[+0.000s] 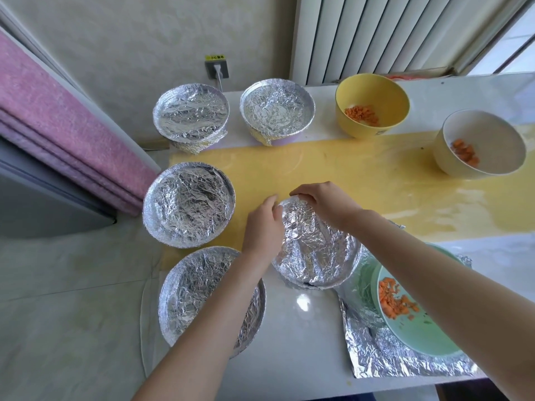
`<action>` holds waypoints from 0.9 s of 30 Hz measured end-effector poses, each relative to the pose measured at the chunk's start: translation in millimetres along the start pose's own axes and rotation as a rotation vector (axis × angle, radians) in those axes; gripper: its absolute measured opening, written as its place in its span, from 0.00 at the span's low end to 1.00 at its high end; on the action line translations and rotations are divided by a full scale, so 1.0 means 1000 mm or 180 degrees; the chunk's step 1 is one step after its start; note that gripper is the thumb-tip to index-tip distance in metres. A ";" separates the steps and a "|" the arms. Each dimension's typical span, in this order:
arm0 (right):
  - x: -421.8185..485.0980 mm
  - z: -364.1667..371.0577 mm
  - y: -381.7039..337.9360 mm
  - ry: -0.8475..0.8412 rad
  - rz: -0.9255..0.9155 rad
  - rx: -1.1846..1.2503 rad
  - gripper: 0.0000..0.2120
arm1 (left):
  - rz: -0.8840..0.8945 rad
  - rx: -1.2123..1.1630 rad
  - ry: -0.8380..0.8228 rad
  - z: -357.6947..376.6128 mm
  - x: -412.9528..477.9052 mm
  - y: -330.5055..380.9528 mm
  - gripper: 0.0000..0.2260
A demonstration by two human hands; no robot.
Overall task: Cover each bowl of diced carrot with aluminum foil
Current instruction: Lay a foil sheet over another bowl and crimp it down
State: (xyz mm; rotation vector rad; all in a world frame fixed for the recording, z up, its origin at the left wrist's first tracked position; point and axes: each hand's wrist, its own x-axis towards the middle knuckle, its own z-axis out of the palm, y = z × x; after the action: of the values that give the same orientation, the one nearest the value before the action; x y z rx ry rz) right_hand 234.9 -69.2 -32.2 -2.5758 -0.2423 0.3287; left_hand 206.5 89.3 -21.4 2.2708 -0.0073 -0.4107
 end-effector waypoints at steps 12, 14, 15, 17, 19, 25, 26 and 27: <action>-0.001 0.001 -0.017 -0.0369 -0.0243 -0.0953 0.22 | 0.0373 0.0452 0.0519 0.013 0.001 0.003 0.11; 0.000 0.002 -0.017 -0.0320 -0.0233 -0.1021 0.19 | 0.0394 0.0479 0.0506 0.015 -0.002 0.004 0.11; 0.001 0.003 -0.016 -0.0291 -0.0223 -0.1074 0.18 | 0.0399 0.0502 0.0509 0.015 -0.003 0.005 0.11; 0.002 0.005 -0.014 -0.0265 -0.0250 -0.1124 0.18 | 0.0400 0.0539 0.0535 0.015 -0.003 0.006 0.11; 0.001 0.005 -0.011 -0.0259 -0.0269 -0.0980 0.18 | 0.0388 0.0554 0.0531 0.015 -0.004 0.006 0.11; -0.010 0.000 -0.005 -0.0141 -0.0059 -0.0134 0.13 | 0.0254 0.0798 0.0408 0.011 -0.015 0.003 0.13; -0.012 -0.001 -0.004 -0.0114 -0.0038 -0.0116 0.13 | 0.0228 0.0872 0.0369 0.011 -0.017 0.001 0.13; -0.013 -0.002 -0.003 -0.0087 -0.0044 -0.0105 0.13 | 0.0206 0.0920 0.0330 0.011 -0.018 0.001 0.14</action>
State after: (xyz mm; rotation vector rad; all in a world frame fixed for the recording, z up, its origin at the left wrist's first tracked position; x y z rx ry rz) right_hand 222.9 -70.3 -26.7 -2.6023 -0.2775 0.3580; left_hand 185.9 83.6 -22.1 2.5667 -0.0926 -0.2709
